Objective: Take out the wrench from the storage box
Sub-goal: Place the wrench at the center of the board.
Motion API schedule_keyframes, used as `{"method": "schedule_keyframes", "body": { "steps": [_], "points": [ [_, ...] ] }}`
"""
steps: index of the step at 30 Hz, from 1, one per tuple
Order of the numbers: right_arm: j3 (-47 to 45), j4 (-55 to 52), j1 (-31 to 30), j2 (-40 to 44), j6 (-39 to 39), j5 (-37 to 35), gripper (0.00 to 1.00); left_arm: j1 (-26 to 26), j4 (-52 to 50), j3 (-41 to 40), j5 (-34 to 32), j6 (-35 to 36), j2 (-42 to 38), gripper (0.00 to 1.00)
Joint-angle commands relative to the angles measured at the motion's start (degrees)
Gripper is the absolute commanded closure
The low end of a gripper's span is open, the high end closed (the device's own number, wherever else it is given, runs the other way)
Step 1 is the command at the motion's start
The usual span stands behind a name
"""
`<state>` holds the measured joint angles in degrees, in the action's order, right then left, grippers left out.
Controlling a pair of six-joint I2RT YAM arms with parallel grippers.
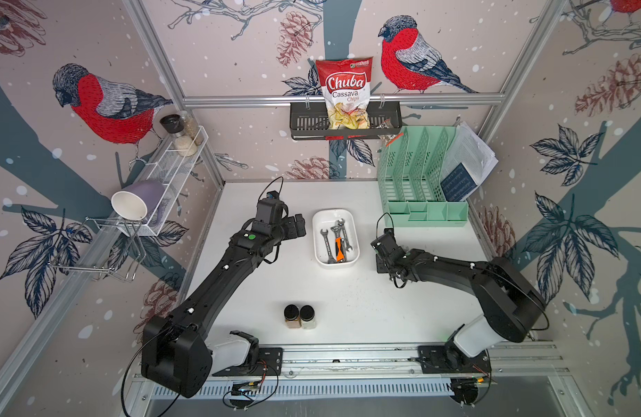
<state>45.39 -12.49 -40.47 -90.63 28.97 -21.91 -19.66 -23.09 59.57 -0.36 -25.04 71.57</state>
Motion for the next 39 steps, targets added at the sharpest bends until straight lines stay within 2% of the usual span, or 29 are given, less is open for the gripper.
{"method": "schedule_keyframes", "body": {
  "steps": [1, 8, 13, 19, 27, 39],
  "points": [
    [-0.06, -0.65, 0.76, 0.01, 2.21, 3.01, 0.65, -0.05, 0.73, 0.06, 1.07, 0.58, -0.55, 0.05],
    [-1.07, 2.18, 1.18, -2.62, 3.54, 5.39, 0.59, -0.05, 0.80, -0.03, 1.15, 0.71, -0.64, 0.05],
    [-2.22, 3.08, 2.21, -3.22, 4.95, 5.25, 0.68, -0.03, 0.68, -0.06, 0.63, 0.76, -0.64, 0.05],
    [-1.77, -0.75, 2.51, -3.51, 6.38, 2.70, 0.80, -0.03, 0.64, 0.05, 0.27, 0.82, -0.43, 0.05],
    [-3.67, -2.23, 3.01, -0.74, 6.12, 0.83, 0.83, -0.06, 0.54, 0.15, -0.08, 1.04, -0.40, 0.05],
    [-3.51, -2.26, 4.61, -0.60, 3.65, 0.53, 0.81, -0.04, 0.40, 0.07, -0.87, 0.96, -0.74, 0.05]
  ]
}}
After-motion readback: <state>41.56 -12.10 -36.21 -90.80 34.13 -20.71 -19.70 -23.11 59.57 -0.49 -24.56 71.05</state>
